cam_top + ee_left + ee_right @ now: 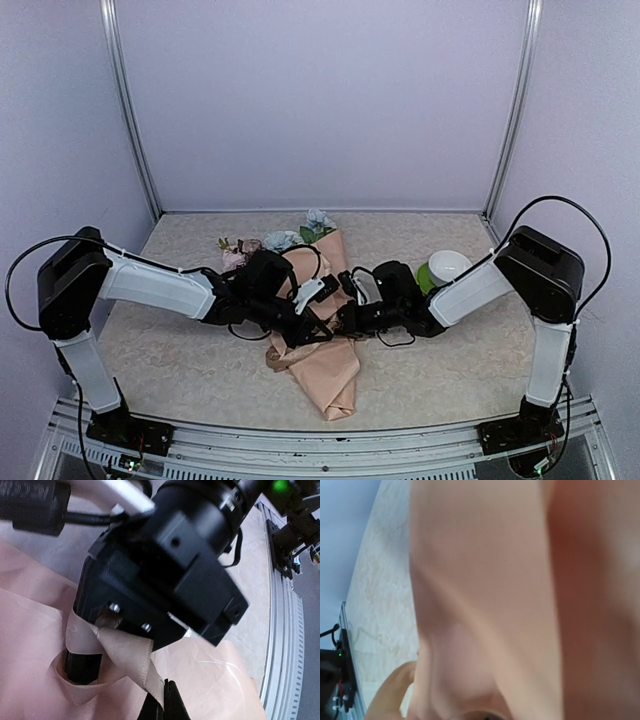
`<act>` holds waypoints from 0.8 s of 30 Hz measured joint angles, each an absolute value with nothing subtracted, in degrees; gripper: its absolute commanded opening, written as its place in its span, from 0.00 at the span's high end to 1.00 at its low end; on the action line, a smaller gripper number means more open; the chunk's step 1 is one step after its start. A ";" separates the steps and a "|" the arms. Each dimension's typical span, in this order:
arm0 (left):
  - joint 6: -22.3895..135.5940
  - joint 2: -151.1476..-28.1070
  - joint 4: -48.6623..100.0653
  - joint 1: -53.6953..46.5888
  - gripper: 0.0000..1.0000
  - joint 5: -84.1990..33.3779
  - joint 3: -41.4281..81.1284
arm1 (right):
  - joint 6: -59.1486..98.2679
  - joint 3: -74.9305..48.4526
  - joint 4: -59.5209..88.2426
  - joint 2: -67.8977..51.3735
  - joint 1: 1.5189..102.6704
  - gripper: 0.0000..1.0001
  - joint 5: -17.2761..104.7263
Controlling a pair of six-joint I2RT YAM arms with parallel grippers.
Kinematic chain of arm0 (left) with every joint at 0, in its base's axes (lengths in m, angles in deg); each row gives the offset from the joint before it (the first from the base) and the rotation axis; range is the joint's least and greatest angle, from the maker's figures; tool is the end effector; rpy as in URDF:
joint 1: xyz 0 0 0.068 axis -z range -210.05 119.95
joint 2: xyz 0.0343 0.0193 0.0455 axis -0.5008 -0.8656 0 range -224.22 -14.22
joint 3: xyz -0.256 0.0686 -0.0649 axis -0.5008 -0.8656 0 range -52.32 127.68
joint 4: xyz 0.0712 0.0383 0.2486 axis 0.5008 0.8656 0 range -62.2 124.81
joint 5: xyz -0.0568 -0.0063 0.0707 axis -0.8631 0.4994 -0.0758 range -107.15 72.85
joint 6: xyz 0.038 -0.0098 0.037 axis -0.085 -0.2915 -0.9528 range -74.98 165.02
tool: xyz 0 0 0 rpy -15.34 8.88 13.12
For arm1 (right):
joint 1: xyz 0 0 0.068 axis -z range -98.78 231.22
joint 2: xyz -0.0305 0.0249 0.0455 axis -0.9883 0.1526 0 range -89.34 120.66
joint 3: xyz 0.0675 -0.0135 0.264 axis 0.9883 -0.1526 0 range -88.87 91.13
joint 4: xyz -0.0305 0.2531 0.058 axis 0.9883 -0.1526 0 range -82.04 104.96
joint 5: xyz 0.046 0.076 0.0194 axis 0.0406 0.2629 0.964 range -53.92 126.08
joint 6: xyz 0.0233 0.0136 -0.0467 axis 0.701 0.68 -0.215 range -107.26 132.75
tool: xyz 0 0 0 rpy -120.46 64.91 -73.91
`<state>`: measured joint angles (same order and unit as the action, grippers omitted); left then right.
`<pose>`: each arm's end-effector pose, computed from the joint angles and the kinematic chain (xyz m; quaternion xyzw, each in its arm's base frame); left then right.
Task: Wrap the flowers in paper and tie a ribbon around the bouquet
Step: Cross the ribbon over the folded bouquet.
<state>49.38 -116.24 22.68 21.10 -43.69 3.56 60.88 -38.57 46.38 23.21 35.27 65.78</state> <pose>0.2184 -0.2965 0.1673 0.4391 0.7751 -0.3728 0.2599 0.2504 0.2844 0.1147 -0.1105 0.8428 0.5011 0.1622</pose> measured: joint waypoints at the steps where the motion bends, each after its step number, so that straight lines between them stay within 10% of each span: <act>1: 48.88 -116.70 23.49 21.61 1.00 -43.00 3.56 | 61.10 -39.14 46.40 22.68 35.29 1.00 65.80; 24: 44.51 -121.42 29.26 24.78 1.00 -32.94 4.35 | 54.61 -48.34 22.38 -2.60 35.84 0.98 64.64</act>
